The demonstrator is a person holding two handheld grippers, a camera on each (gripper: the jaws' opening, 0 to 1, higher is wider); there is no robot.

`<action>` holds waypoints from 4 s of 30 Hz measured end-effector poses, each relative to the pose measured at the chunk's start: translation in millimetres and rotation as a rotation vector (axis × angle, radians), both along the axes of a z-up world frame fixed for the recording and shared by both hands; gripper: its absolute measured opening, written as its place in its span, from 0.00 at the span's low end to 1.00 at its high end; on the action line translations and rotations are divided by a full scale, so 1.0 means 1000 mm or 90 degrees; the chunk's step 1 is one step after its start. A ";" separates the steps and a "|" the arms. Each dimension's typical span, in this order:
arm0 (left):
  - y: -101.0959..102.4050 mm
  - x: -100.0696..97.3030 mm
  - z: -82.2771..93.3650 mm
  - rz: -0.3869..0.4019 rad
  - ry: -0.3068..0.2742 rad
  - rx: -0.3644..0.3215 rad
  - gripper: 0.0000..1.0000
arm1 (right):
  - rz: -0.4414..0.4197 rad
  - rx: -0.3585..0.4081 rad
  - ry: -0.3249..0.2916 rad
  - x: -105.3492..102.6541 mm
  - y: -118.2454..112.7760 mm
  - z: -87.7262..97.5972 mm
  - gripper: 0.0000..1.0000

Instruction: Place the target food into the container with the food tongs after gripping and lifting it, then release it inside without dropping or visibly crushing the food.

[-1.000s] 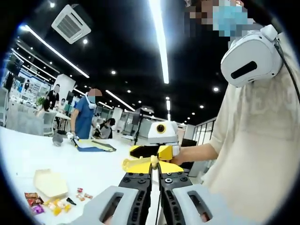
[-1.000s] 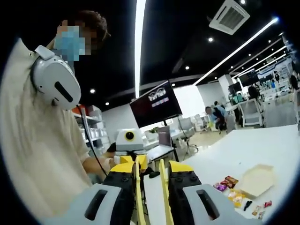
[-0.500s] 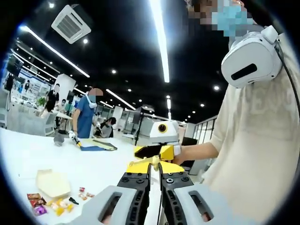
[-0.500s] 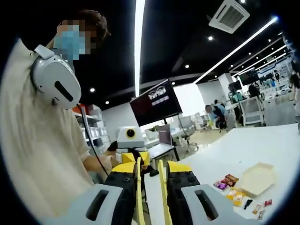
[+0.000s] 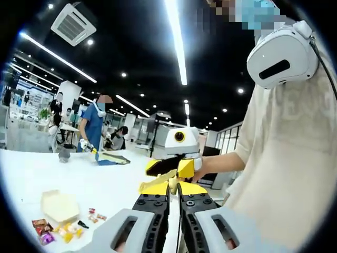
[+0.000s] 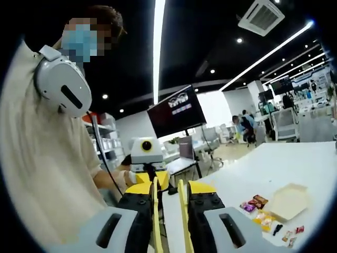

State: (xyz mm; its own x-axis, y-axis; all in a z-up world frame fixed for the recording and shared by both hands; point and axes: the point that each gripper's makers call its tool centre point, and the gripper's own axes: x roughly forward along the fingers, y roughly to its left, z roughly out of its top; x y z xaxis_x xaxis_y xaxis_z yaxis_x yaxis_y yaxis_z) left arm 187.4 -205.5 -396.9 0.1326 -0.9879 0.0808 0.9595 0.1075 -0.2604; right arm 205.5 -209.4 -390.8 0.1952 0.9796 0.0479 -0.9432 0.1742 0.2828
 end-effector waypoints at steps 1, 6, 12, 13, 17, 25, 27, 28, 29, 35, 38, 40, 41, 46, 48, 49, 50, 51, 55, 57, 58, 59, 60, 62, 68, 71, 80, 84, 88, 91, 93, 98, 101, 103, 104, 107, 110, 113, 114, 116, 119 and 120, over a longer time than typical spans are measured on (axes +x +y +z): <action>0.000 0.000 0.001 -0.002 0.002 -0.003 0.02 | 0.000 0.000 0.000 0.000 0.000 0.000 0.24; 0.000 -0.002 0.005 -0.009 0.016 -0.024 0.00 | 0.005 0.008 0.006 0.001 0.000 0.003 0.27; 0.001 -0.004 0.008 -0.016 0.029 -0.045 0.00 | 0.012 0.018 0.010 0.000 0.001 0.006 0.29; 0.002 -0.004 0.009 -0.017 0.031 -0.049 0.00 | 0.013 0.020 0.012 0.000 0.001 0.007 0.29; 0.002 -0.005 0.010 -0.021 0.032 -0.051 0.00 | 0.019 0.026 0.018 -0.001 0.002 0.007 0.29; 0.003 -0.006 0.017 -0.026 0.034 -0.068 0.00 | 0.031 0.066 0.045 -0.004 0.001 0.012 0.32; 0.003 -0.006 0.018 -0.026 0.036 -0.071 0.00 | 0.031 0.075 0.049 -0.005 0.001 0.013 0.34; 0.003 -0.006 0.018 -0.026 0.036 -0.073 0.00 | 0.031 0.085 0.053 -0.005 0.001 0.014 0.35; 0.003 -0.006 0.018 -0.026 0.037 -0.074 0.00 | 0.031 0.091 0.055 -0.005 0.000 0.015 0.35; 0.008 -0.002 0.026 -0.019 0.047 -0.108 0.00 | 0.010 0.086 0.058 -0.002 -0.003 0.010 0.47; 0.010 0.001 0.029 -0.011 0.047 -0.116 0.00 | 0.010 0.087 0.063 -0.003 -0.003 0.009 0.47; 0.010 0.001 0.031 -0.011 0.048 -0.121 0.00 | 0.008 0.094 0.065 -0.003 -0.004 0.011 0.47; 0.010 0.002 0.031 -0.010 0.050 -0.124 0.00 | 0.007 0.096 0.064 -0.002 -0.004 0.012 0.47; 0.010 0.002 0.033 -0.012 0.054 -0.135 0.00 | 0.008 0.100 0.061 -0.001 -0.003 0.014 0.46; 0.010 0.002 0.034 -0.013 0.056 -0.140 0.00 | 0.010 0.101 0.062 -0.001 -0.002 0.014 0.46; 0.009 0.002 0.034 -0.012 0.057 -0.142 0.00 | 0.011 0.103 0.062 -0.001 -0.001 0.014 0.46; 0.009 0.002 0.034 -0.013 0.058 -0.144 0.00 | 0.013 0.105 0.062 -0.001 -0.001 0.015 0.46; 0.009 0.001 0.034 -0.016 0.060 -0.144 0.00 | 0.014 0.107 0.063 -0.001 0.001 0.015 0.46; 0.005 -0.001 0.034 -0.021 0.061 -0.142 0.00 | 0.023 0.112 0.061 -0.003 0.006 0.018 0.46; 0.004 -0.001 0.033 -0.021 0.062 -0.144 0.00 | 0.026 0.114 0.060 -0.003 0.008 0.019 0.45; 0.004 -0.001 0.034 -0.020 0.063 -0.147 0.00 | 0.027 0.116 0.060 -0.003 0.008 0.020 0.45; 0.005 0.000 0.034 -0.019 0.065 -0.151 0.00 | 0.028 0.117 0.060 -0.003 0.008 0.020 0.45; 0.006 0.001 0.035 -0.017 0.068 -0.156 0.00 | 0.028 0.118 0.060 -0.003 0.009 0.020 0.44; 0.007 0.002 0.034 -0.016 0.070 -0.160 0.00 | 0.028 0.119 0.060 -0.003 0.010 0.020 0.44; 0.007 0.003 0.034 -0.015 0.073 -0.162 0.00 | 0.030 0.123 0.059 -0.003 0.012 0.022 0.39; 0.006 0.002 0.033 -0.017 0.075 -0.165 0.00 | 0.030 0.122 0.058 -0.003 0.013 0.021 0.38; 0.005 0.003 0.032 -0.017 0.082 -0.170 0.00 | 0.025 0.119 0.054 -0.001 0.014 0.021 0.34; 0.006 0.004 0.031 -0.018 0.087 -0.170 0.00 | 0.027 0.114 0.052 -0.001 0.015 0.020 0.34; 0.007 0.005 0.029 -0.016 0.090 -0.169 0.00 | 0.027 0.105 0.049 0.000 0.016 0.018 0.33; 0.007 0.005 0.024 -0.015 0.097 -0.163 0.00 | 0.028 0.085 0.029 -0.001 0.017 0.015 0.32; 0.008 0.005 0.023 -0.018 0.099 -0.162 0.00 | 0.029 0.084 0.029 -0.001 0.017 0.014 0.32; 0.009 0.006 0.024 -0.015 0.100 -0.166 0.00 | 0.027 0.085 0.024 0.001 0.018 0.015 0.33; 0.009 0.008 0.023 -0.015 0.100 -0.165 0.00 | 0.026 0.082 0.017 0.002 0.018 0.015 0.32; 0.009 0.007 0.023 -0.019 0.102 -0.165 0.00 | 0.032 0.082 0.050 0.002 0.019 0.013 0.32; 0.008 0.007 0.023 -0.022 0.104 -0.166 0.00 | 0.034 0.082 0.046 0.002 0.018 0.013 0.31; 0.008 0.005 0.023 -0.031 0.109 -0.170 0.00 | 0.042 0.089 0.061 0.000 0.018 0.014 0.31; 0.007 0.003 0.022 -0.042 0.112 -0.168 0.00 | 0.050 0.089 0.069 -0.001 0.017 0.013 0.30; 0.006 0.001 0.020 -0.051 0.117 -0.163 0.00 | 0.058 0.082 0.076 -0.004 0.018 0.011 0.29; 0.006 0.000 0.019 -0.058 0.120 -0.161 0.00 | 0.061 0.081 0.079 -0.004 0.018 0.011 0.29; 0.006 0.001 0.017 -0.055 0.120 -0.155 0.00 | 0.060 0.074 0.085 -0.004 0.019 0.008 0.29; 0.007 0.000 0.015 -0.058 0.122 -0.147 0.00 | 0.063 0.065 0.077 -0.005 0.019 0.007 0.28; 0.007 0.000 0.015 -0.059 0.121 -0.144 0.00 | 0.063 0.063 0.065 -0.005 0.020 0.006 0.28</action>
State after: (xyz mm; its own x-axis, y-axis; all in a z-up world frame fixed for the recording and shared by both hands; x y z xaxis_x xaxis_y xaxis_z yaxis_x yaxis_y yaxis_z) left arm 187.1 -198.6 -382.0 0.0764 -0.9561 0.2830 0.8942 -0.0598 -0.4437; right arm 200.1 -189.7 -384.3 0.1060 0.9858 0.1299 -0.9202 0.0478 0.3884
